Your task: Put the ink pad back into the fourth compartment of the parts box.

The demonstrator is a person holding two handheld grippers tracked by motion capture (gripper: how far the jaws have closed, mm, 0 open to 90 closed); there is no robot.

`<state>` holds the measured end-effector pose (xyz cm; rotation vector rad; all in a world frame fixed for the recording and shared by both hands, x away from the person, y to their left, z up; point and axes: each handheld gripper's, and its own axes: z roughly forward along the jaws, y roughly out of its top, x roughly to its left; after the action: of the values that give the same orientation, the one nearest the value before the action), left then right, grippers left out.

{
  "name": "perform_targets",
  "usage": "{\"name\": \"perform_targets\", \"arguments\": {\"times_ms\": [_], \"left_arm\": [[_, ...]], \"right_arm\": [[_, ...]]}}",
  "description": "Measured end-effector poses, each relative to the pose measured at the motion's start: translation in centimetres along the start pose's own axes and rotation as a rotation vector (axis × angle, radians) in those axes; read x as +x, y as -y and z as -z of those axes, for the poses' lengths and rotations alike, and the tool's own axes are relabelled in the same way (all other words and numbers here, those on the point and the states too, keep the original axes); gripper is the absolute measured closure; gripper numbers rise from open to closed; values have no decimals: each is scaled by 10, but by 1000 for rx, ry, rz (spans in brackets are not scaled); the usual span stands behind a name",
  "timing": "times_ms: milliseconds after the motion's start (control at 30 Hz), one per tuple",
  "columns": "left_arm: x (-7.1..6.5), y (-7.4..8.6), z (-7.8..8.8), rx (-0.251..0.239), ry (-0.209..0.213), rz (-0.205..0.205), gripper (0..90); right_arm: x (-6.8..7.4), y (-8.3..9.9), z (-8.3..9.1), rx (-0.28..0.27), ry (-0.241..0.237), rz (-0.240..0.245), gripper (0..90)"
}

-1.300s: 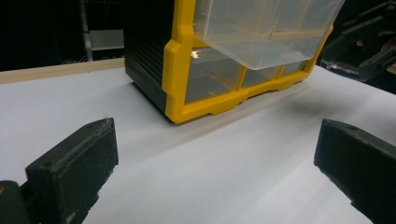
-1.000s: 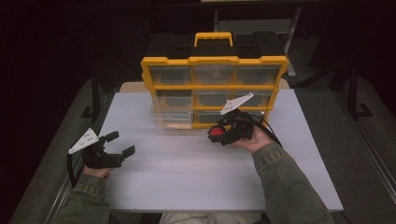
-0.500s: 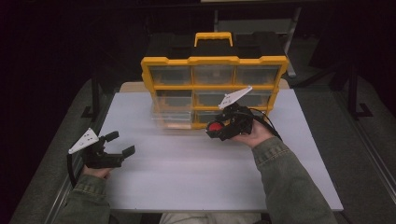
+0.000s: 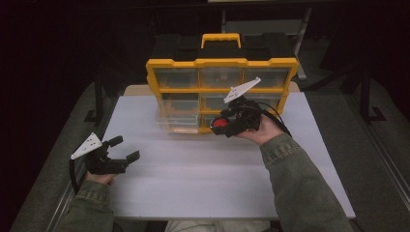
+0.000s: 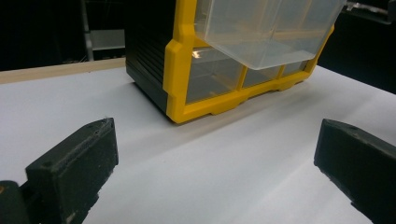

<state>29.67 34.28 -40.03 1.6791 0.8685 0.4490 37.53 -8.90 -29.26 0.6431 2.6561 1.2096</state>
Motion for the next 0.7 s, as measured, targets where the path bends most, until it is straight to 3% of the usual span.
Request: {"name": "perform_targets", "arguments": {"times_ms": [700], "left_arm": [[0,0,-1,2,1,4,0]], "right_arm": [[1,-42,13,-6,26,52,292]]}}
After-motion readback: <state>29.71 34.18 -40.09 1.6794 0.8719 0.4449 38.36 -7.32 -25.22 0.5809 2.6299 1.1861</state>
